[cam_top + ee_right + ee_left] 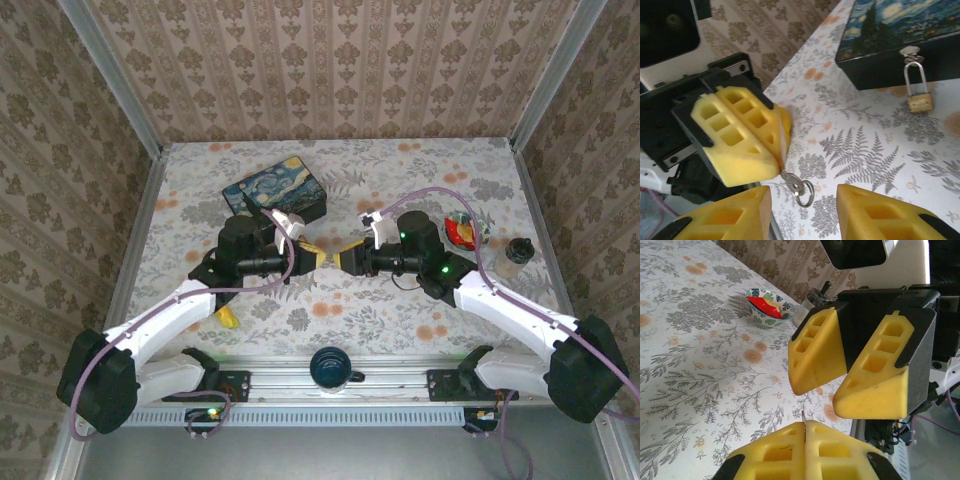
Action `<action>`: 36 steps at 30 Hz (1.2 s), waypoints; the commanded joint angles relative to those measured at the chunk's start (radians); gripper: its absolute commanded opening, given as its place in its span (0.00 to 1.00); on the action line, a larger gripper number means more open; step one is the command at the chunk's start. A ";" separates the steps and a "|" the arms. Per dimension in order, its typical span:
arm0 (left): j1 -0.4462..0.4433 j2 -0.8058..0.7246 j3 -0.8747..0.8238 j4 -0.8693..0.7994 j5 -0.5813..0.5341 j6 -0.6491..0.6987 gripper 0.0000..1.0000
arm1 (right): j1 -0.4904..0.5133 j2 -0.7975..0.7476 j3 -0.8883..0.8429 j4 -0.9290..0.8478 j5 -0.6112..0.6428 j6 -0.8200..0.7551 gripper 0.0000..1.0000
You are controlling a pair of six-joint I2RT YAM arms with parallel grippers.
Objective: Unlock a padlock with a key
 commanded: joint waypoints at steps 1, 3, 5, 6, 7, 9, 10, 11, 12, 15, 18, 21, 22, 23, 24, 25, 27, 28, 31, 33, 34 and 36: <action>0.008 -0.013 0.027 0.020 0.060 0.017 0.00 | -0.001 -0.026 -0.012 0.037 -0.080 -0.041 0.40; 0.008 -0.012 0.026 0.035 0.071 0.007 0.00 | -0.001 -0.024 -0.012 0.033 -0.078 -0.043 0.39; 0.008 -0.010 0.025 0.059 0.087 -0.005 0.00 | -0.001 -0.020 -0.012 0.034 -0.077 -0.045 0.38; 0.008 -0.010 0.023 0.069 0.095 -0.010 0.00 | -0.001 -0.019 -0.011 0.034 -0.078 -0.045 0.38; 0.008 -0.010 0.022 0.074 0.100 -0.014 0.00 | -0.001 -0.018 -0.011 0.036 -0.077 -0.047 0.38; 0.008 -0.011 0.020 0.084 0.109 -0.018 0.00 | -0.002 -0.016 -0.012 0.038 -0.078 -0.048 0.38; 0.008 -0.011 0.020 0.088 0.112 -0.020 0.00 | -0.002 -0.016 -0.014 0.041 -0.077 -0.047 0.37; 0.008 -0.011 0.018 0.095 0.116 -0.023 0.00 | -0.002 -0.016 -0.014 0.046 -0.080 -0.046 0.37; 0.008 -0.011 0.016 0.103 0.120 -0.027 0.00 | -0.002 -0.014 -0.015 0.053 -0.088 -0.045 0.36; 0.009 -0.011 0.009 0.121 0.124 -0.036 0.00 | -0.002 -0.011 -0.015 0.071 -0.110 -0.042 0.35; 0.011 -0.011 0.004 0.140 0.126 -0.048 0.00 | -0.002 -0.009 -0.018 0.086 -0.126 -0.038 0.33; 0.013 -0.010 0.002 0.162 0.133 -0.063 0.00 | -0.002 -0.006 -0.022 0.104 -0.139 -0.027 0.32; 0.013 -0.010 0.002 0.168 0.133 -0.066 0.00 | -0.002 -0.004 -0.023 0.111 -0.145 -0.022 0.31; 0.013 -0.010 0.000 0.174 0.134 -0.071 0.00 | -0.002 -0.003 -0.023 0.118 -0.149 -0.018 0.31; 0.014 -0.010 -0.002 0.182 0.135 -0.075 0.00 | -0.002 -0.002 -0.023 0.124 -0.156 -0.016 0.29; 0.014 -0.010 -0.004 0.188 0.135 -0.078 0.00 | -0.002 -0.001 -0.025 0.129 -0.158 -0.014 0.27; 0.016 -0.009 -0.008 0.197 0.135 -0.084 0.00 | -0.002 -0.003 -0.030 0.138 -0.161 -0.010 0.23; 0.016 -0.008 -0.009 0.201 0.135 -0.087 0.00 | -0.002 -0.001 -0.032 0.143 -0.162 -0.009 0.21; 0.017 -0.004 -0.012 0.215 0.136 -0.096 0.00 | -0.002 0.002 -0.035 0.150 -0.169 -0.004 0.15; 0.020 -0.002 -0.013 0.225 0.139 -0.105 0.00 | -0.002 0.001 -0.036 0.154 -0.174 -0.003 0.08; 0.021 0.001 -0.014 0.231 0.141 -0.110 0.00 | -0.002 0.002 -0.037 0.154 -0.176 -0.004 0.04; 0.025 0.005 -0.014 0.243 0.147 -0.118 0.00 | -0.002 -0.001 -0.038 0.157 -0.181 -0.002 0.00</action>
